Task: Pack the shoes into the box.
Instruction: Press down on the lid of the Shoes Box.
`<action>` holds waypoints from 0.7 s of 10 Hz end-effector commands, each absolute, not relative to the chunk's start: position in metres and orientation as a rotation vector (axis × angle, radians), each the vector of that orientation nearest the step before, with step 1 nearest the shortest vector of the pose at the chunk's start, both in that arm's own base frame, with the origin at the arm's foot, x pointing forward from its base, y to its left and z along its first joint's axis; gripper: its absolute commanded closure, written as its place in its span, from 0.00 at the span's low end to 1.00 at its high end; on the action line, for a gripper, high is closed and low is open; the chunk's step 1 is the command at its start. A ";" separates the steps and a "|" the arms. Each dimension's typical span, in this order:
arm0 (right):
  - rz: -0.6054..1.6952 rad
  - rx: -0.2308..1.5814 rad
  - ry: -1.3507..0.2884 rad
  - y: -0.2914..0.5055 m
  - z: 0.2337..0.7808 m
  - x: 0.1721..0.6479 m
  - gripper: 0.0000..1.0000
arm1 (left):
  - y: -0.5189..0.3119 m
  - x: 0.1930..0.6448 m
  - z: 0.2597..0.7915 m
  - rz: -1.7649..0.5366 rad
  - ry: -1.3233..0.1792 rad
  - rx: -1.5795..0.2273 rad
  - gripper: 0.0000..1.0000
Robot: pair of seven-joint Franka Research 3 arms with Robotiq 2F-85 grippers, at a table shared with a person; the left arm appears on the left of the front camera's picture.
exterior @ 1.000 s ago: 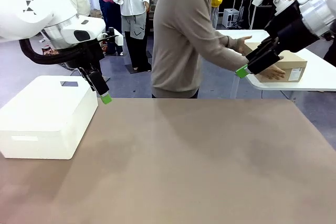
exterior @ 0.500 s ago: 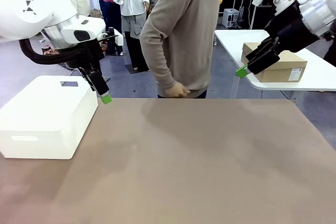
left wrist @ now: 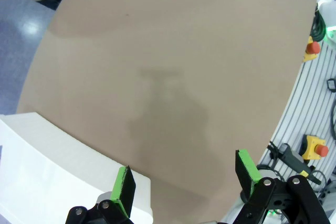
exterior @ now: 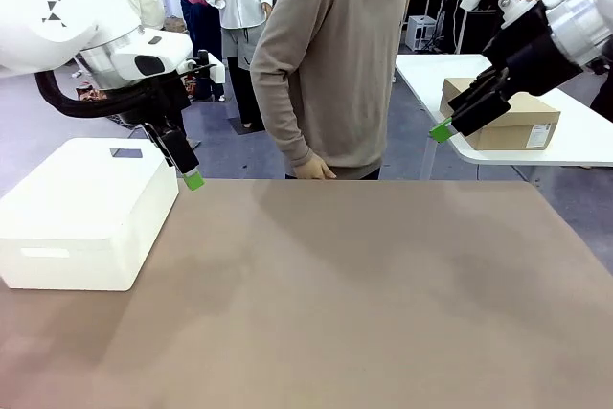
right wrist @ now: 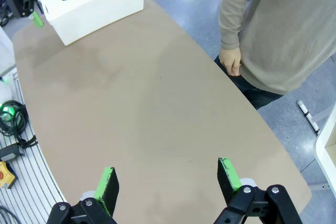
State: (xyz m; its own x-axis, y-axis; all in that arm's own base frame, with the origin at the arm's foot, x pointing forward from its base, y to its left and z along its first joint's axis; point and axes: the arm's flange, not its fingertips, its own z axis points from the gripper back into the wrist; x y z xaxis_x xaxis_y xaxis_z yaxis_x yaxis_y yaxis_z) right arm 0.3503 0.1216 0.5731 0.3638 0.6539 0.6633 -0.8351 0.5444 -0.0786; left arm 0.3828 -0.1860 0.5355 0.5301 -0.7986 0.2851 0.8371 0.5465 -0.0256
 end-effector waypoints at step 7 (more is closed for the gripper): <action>0.957 0.286 -0.703 0.123 0.575 0.352 0.00 | -0.186 0.383 0.538 -0.985 -0.247 -0.166 0.00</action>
